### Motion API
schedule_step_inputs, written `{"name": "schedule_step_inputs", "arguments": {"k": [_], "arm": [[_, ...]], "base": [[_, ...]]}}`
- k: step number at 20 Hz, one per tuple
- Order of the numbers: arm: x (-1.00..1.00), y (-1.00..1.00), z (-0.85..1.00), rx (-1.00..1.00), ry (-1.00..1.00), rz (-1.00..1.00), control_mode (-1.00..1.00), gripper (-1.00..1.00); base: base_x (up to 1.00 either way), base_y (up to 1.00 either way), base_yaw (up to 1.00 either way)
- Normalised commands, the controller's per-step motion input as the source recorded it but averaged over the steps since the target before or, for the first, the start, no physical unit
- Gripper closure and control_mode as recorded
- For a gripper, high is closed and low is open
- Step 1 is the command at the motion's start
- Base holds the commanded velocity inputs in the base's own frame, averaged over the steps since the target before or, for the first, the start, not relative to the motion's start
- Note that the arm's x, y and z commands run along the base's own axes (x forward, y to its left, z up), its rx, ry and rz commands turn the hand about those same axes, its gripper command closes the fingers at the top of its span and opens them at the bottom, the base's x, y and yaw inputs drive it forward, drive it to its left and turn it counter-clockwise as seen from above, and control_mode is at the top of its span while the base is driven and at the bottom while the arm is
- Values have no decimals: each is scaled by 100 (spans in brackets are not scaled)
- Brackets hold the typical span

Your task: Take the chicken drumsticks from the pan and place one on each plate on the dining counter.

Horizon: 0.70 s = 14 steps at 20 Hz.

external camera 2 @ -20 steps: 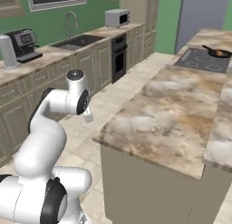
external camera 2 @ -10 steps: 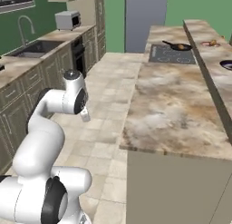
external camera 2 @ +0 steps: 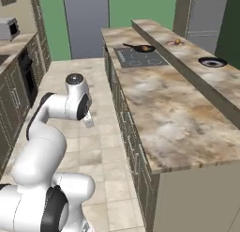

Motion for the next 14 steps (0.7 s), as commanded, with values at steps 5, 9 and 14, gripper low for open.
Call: {"name": "schedule_step_inputs", "arguments": {"k": [5, 9, 14], "arm": [[0, 0, 0, 0, 0, 0, 100, -100], [0, 0, 0, 0, 0, 0, 100, -100], [0, 0, 0, 0, 0, 0, 100, -100]], "base": [[89, 100, -51], [88, 100, -50], [86, 100, -46]]}}
